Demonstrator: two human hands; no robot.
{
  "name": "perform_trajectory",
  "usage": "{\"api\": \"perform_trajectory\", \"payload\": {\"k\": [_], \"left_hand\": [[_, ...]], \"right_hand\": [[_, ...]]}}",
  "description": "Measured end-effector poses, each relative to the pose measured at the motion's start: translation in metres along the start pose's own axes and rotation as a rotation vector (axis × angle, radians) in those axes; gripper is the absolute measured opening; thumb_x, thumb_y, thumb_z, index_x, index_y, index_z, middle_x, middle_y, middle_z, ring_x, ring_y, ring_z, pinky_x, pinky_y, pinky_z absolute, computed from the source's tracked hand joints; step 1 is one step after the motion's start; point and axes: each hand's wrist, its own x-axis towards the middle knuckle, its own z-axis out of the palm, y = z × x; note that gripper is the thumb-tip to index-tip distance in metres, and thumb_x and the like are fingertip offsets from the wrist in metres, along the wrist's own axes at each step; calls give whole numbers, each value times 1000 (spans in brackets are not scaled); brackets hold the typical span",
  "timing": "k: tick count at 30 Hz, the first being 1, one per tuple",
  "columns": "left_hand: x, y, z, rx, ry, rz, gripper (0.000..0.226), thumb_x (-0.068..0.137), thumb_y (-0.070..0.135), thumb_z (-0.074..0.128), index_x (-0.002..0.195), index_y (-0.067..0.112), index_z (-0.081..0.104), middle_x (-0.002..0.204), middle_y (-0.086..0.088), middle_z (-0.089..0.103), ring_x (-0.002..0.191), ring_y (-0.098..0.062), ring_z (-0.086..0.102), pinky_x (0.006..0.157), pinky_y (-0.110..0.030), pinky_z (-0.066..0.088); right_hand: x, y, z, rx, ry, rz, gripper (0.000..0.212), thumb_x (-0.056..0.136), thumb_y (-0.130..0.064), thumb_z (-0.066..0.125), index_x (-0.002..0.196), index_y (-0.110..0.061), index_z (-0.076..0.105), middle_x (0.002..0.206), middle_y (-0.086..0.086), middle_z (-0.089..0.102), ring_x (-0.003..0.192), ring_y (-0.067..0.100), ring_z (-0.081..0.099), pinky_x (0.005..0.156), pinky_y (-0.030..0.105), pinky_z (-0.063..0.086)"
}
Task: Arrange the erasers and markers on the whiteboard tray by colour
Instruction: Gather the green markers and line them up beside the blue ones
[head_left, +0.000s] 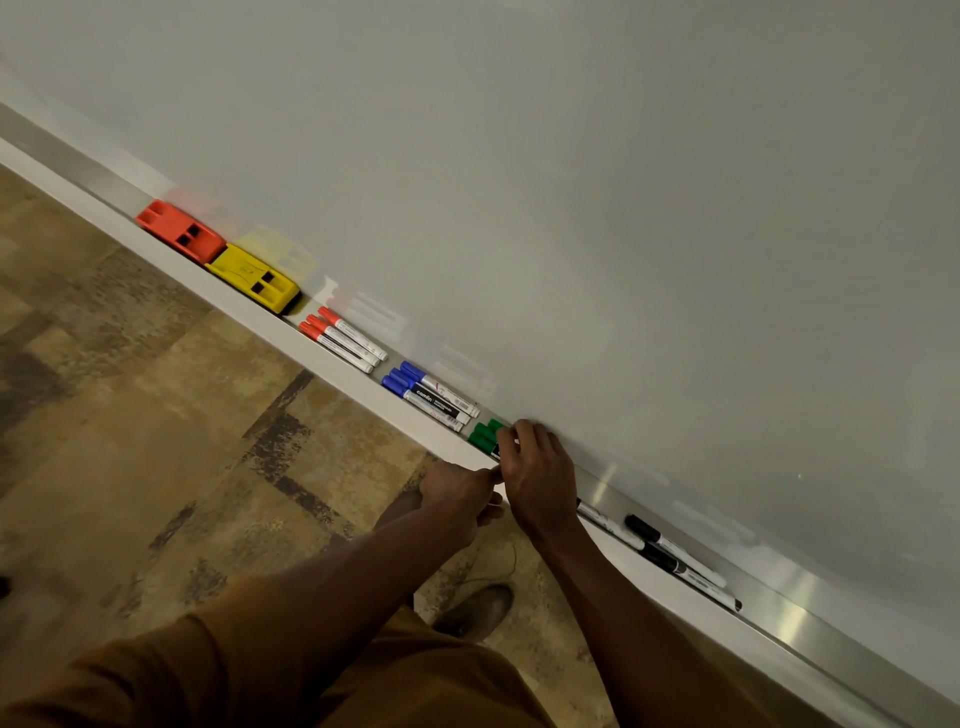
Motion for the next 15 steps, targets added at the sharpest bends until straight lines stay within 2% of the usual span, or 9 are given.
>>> {"api": "perform_trajectory", "payload": {"k": [2, 5, 7, 11, 15], "left_hand": [[0, 0, 0, 6, -1, -3, 27, 90, 17, 84, 84, -6, 73, 76, -19, 78, 70, -29, 80, 67, -41, 67], [1, 1, 0, 21, -7, -5, 28, 89, 19, 86, 81, -3, 71, 75, -17, 77, 61, -26, 77, 66, -41, 67], [0, 1, -1, 32, -16, -7, 28, 89, 21, 85, 81, -2, 71, 78, -18, 77, 61, -26, 75, 72, -43, 67], [0, 1, -3, 39, -16, -2, 31, 89, 22, 85, 88, -7, 73, 84, -21, 79, 79, -34, 81, 78, -49, 68], [0, 1, -5, 51, -25, -1, 31, 90, 22, 85, 87, -7, 74, 83, -21, 79, 80, -35, 81, 78, -51, 68]], "right_hand": [[-2, 1, 1, 31, -25, -1, 14, 92, -14, 69, 100, -3, 74, 98, 15, 74, 86, 28, 74, 72, 38, 64], [-1, 2, 0, 81, -57, 2, 24, 83, -14, 84, 101, -1, 75, 99, 16, 76, 89, 30, 75, 73, 39, 65], [0, 1, -1, 97, -58, -5, 26, 82, -16, 80, 102, 0, 75, 101, 17, 76, 92, 31, 75, 75, 39, 65], [-2, 0, -1, 101, -64, 7, 30, 89, -20, 60, 105, 0, 75, 105, 16, 76, 97, 32, 75, 76, 40, 65], [-3, -2, 2, 100, -87, 27, 28, 88, -20, 66, 107, -2, 75, 108, 16, 75, 101, 32, 73, 77, 40, 64]]}}
